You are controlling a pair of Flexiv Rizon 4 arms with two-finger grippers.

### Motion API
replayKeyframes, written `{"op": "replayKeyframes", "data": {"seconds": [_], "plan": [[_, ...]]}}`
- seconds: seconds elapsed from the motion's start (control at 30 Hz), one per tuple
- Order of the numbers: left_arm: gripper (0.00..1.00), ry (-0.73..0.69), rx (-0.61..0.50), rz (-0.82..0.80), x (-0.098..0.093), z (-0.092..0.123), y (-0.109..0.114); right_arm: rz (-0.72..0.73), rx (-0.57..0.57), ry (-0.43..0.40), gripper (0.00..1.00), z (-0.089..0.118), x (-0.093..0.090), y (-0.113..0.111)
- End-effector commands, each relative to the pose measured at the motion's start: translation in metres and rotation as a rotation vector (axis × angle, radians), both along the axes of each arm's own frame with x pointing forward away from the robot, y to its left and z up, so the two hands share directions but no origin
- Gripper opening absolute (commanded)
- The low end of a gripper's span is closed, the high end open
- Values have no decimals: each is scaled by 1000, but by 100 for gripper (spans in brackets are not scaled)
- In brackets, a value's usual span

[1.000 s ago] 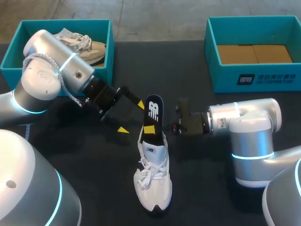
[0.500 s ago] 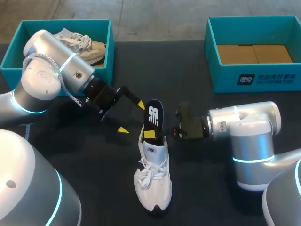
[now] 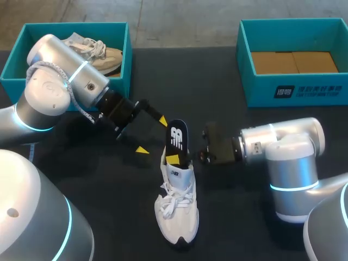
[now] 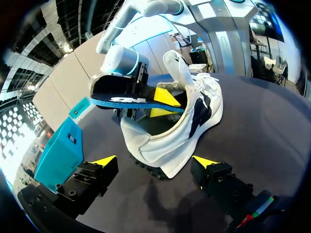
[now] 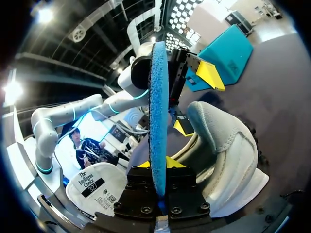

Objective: Take the shoe out of the shoebox, open the shoe tongue, remove and reinsert the insole, then place the shoe into the shoebox

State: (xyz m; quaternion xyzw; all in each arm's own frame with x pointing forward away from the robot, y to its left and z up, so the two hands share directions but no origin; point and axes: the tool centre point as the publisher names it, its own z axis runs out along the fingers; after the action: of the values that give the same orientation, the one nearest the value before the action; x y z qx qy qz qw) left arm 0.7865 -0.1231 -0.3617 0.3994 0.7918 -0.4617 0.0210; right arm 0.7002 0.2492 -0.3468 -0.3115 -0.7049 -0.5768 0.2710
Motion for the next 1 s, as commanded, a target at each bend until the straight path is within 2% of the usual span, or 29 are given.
{"op": "replayKeyframes", "data": {"seconds": [0.03, 0.1, 0.13, 0.6, 0.73, 0.8, 1.0], "plan": [[100, 0, 0, -1, 0, -1, 0, -8, 2, -14, 13, 3, 2, 0], [100, 0, 0, -1, 0, -1, 0, -9, 3, -20, 23, 6, 4, 0], [100, 0, 0, -1, 0, -1, 0, -8, 3, -22, 24, 7, 5, 1], [100, 0, 0, -1, 0, -1, 0, 8, -4, -57, 15, 20, 24, 3], [100, 0, 0, -1, 0, -1, 0, 12, -3, -57, 7, 19, 26, 4], [100, 0, 0, -1, 0, -1, 0, 13, -3, -56, 0, 19, 27, 4], [100, 0, 0, -1, 0, -1, 0, 9, -11, -29, 0, 17, 28, 5]]}}
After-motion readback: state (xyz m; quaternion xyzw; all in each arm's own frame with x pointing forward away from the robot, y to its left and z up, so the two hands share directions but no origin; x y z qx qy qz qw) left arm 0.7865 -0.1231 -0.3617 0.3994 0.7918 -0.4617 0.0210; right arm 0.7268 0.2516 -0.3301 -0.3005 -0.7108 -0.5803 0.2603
